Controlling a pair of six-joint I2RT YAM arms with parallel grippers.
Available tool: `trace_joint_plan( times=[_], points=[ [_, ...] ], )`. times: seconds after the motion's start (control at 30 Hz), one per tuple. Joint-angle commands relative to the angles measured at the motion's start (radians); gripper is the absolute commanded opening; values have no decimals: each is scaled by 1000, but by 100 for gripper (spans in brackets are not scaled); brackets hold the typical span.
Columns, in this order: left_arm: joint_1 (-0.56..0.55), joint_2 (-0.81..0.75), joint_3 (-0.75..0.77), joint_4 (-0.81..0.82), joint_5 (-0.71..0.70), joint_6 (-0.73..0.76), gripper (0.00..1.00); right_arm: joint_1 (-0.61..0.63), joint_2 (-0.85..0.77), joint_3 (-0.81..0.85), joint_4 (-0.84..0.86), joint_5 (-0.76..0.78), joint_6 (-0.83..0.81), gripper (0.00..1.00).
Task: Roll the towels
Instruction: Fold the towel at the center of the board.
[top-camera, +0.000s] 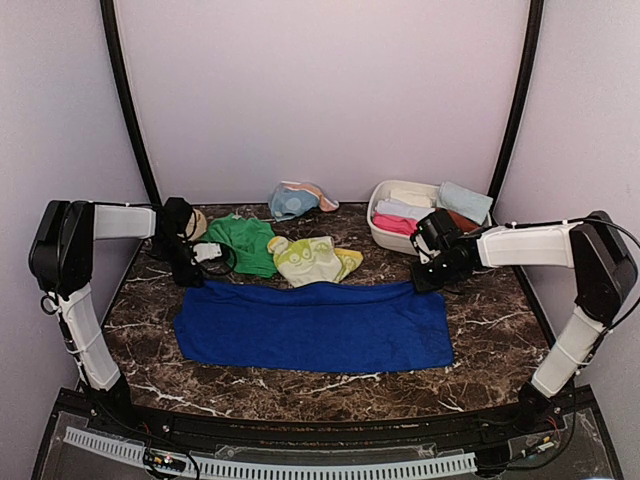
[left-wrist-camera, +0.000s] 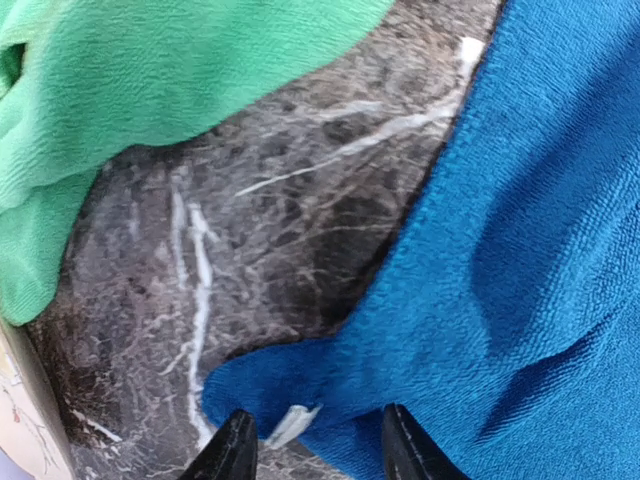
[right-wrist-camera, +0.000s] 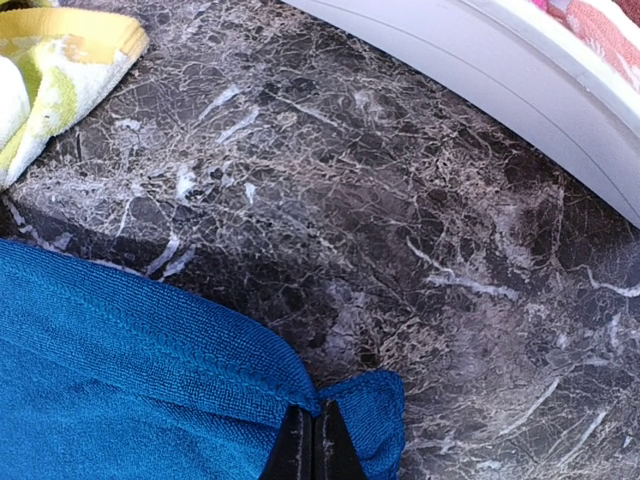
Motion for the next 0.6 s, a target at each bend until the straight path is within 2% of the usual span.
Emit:
trace_joint_plan(
  times=[0.0,0.07,0.13,0.17,0.33,0.57],
  points=[
    [-18,-9,-37,-15,-3,37,39,-7,-18,4,0,-16,2,0],
    [-21,8,-32,-4,-17,29,29,-8,-18,11,-7,-13,1,0],
    [-20,20,-21,5,-30,18,4,-8,-21,10,-11,-7,0,0],
    [-21,21,-15,15,-43,8,0,-11,-24,9,-11,-5,-1,0],
    [-20,-13,26,26,-95,-23,0,-20,-41,-4,-18,8,-2,0],
    [-20,-107,72,-70,-113,-44,0,-29,-59,-7,-23,10,3,0]
  ],
)
